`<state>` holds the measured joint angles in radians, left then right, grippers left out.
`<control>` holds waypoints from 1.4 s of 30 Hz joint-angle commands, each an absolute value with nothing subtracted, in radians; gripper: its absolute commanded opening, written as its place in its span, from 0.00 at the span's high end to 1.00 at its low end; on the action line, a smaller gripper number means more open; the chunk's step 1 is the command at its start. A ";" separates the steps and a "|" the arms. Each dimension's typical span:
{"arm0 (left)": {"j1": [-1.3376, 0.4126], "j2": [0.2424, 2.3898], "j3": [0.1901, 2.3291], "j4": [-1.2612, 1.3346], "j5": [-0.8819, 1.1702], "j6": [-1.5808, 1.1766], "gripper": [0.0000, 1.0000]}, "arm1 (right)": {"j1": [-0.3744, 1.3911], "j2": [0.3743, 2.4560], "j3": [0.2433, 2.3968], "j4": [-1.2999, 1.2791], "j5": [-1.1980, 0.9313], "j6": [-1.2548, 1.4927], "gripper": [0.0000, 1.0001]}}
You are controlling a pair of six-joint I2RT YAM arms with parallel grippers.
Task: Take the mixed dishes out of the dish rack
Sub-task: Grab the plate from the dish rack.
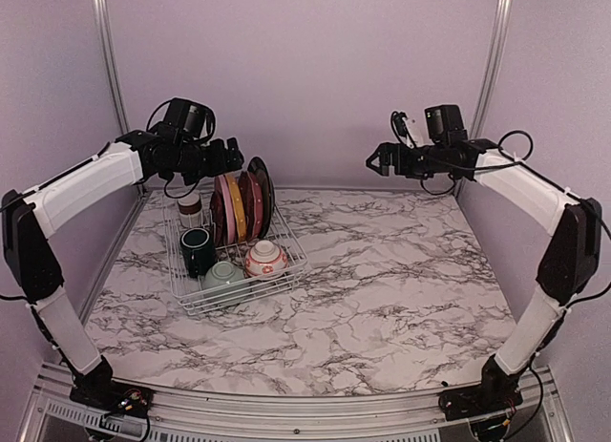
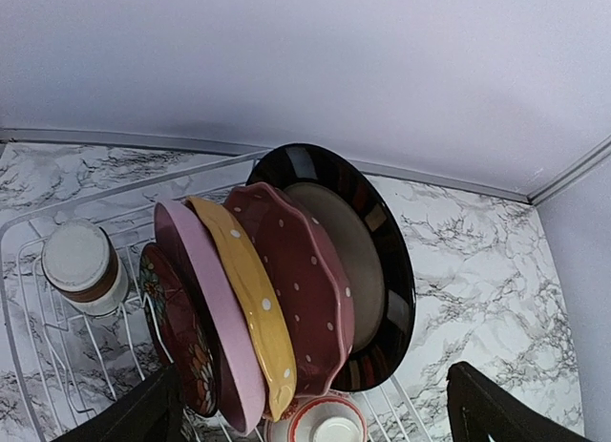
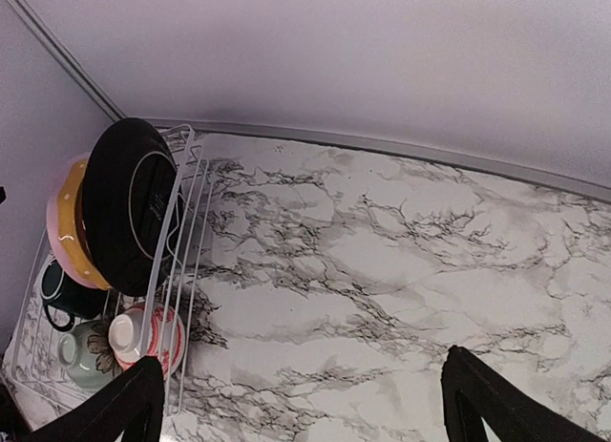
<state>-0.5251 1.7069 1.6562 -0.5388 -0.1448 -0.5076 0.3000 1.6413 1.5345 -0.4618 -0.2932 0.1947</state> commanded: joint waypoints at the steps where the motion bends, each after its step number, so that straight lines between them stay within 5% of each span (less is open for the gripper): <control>1: -0.513 1.692 1.671 -0.568 -0.242 -0.556 0.01 | 0.442 1.784 1.747 -0.520 -0.200 0.239 0.02; 13: -0.413 1.594 1.543 -0.588 -0.275 -0.646 0.01 | 0.674 2.228 2.343 -0.706 -0.108 0.311 0.04; 21: -0.409 1.600 1.510 -0.551 -0.231 -0.590 0.01 | 0.707 2.275 2.341 -0.668 -0.110 0.339 0.07; 42: -0.627 2.009 1.992 -0.568 -0.216 -0.572 0.19 | 0.617 2.075 2.035 -0.598 -0.040 0.389 0.07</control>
<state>-0.5980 1.9438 1.9354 -0.5201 -0.1673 -0.5579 0.6357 2.1391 2.0598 -0.6365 -0.0669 0.3676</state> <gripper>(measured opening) 0.813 0.927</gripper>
